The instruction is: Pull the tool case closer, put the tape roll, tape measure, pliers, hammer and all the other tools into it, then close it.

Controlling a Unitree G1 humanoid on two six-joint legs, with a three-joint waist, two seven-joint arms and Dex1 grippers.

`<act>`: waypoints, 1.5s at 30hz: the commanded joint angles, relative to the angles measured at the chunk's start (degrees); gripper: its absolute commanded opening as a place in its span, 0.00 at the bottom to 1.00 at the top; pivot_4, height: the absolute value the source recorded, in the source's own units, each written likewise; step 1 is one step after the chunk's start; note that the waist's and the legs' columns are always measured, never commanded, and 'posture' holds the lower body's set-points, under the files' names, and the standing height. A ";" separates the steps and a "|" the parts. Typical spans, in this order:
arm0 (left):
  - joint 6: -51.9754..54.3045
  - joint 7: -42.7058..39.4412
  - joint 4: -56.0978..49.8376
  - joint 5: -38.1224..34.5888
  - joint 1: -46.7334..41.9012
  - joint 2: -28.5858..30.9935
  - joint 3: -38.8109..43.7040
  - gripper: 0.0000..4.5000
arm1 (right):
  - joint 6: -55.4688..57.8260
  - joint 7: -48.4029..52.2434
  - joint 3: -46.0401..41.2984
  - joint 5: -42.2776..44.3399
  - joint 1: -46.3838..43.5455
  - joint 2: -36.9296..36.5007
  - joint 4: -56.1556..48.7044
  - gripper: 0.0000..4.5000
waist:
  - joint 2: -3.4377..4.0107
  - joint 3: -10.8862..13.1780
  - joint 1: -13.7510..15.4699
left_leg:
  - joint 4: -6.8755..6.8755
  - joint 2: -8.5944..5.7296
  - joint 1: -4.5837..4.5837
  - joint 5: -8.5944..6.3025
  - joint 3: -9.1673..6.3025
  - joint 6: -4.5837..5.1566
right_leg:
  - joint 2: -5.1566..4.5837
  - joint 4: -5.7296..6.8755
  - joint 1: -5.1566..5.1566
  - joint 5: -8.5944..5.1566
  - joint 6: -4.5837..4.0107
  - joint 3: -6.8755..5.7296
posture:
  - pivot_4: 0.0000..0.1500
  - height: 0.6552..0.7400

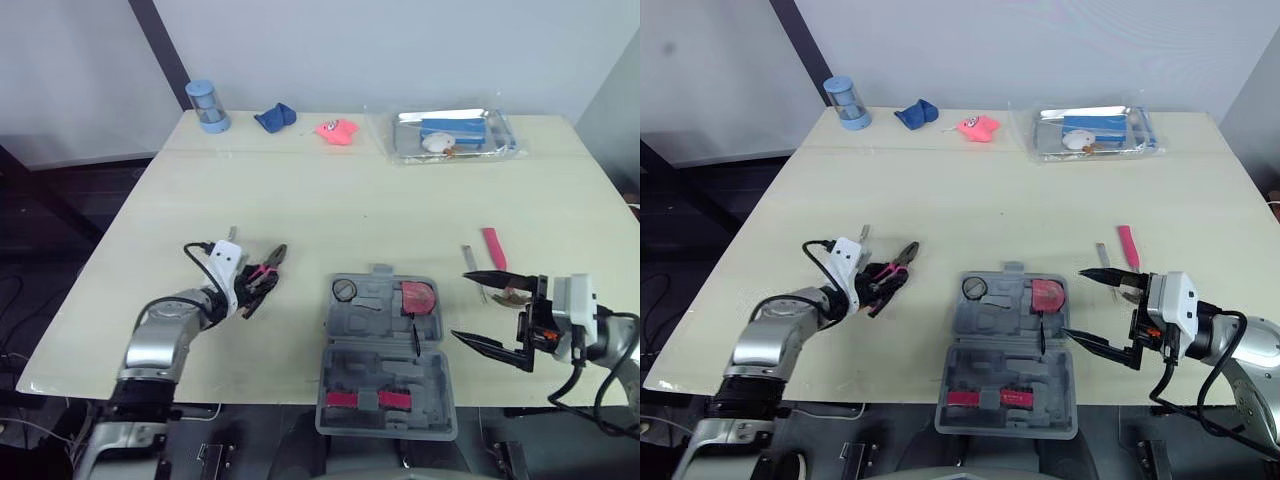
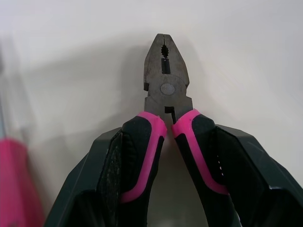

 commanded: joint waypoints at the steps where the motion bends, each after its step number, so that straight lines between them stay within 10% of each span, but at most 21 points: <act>1: -2.63 -10.28 -5.52 -1.20 -3.16 5.44 -2.88 0.54 | 2.77 -1.28 0.79 -0.32 -2.85 -1.56 -0.64 1.00 | -0.03 0.03 -0.03 | -0.01 0.00 0.00 0.00 0.00 0.00 | 0.00 -0.01 0.00 0.00 0.00 0.00 | 1.00 1.00; 17: -2.22 -34.31 -9.15 -1.48 -22.97 1.94 -22.79 0.54 | 22.80 -9.34 17.17 -12.19 -21.13 -5.82 -3.17 1.00 | -0.05 0.08 -0.22 | 0.06 -0.01 -0.14 0.00 -0.04 0.01 | 0.02 -0.03 -0.06 0.00 0.00 -0.05 | 1.00 1.00; 34: -3.04 -34.71 -0.14 4.40 -32.07 -10.08 -30.32 0.54 | 41.15 -10.33 30.66 -18.16 -36.93 -6.18 -5.98 1.00 | -0.04 0.11 -0.24 | 0.10 -0.05 -0.32 0.00 -0.14 0.01 | 0.00 -0.04 -0.22 -0.01 0.00 -0.14 | 1.00 1.00; 42: -3.74 -34.55 1.35 5.54 -32.54 -11.68 -30.11 0.54 | 41.40 -9.48 31.81 -18.88 -37.31 -6.80 -5.35 0.30 | -0.04 0.11 -0.30 | 0.10 -0.06 -0.36 0.00 -0.18 0.01 | 0.00 -0.04 -0.25 -0.01 0.00 -0.17 | 1.00 1.00; 45: -4.12 -34.81 1.52 5.86 -32.21 -11.60 -29.89 0.54 | 41.30 -8.97 31.77 -19.19 -37.15 -6.86 -5.26 0.23 | -0.04 0.11 -0.28 | 0.10 -0.06 -0.36 0.01 -0.18 0.01 | 0.00 -0.02 -0.25 0.00 0.00 -0.17 | 1.00 1.00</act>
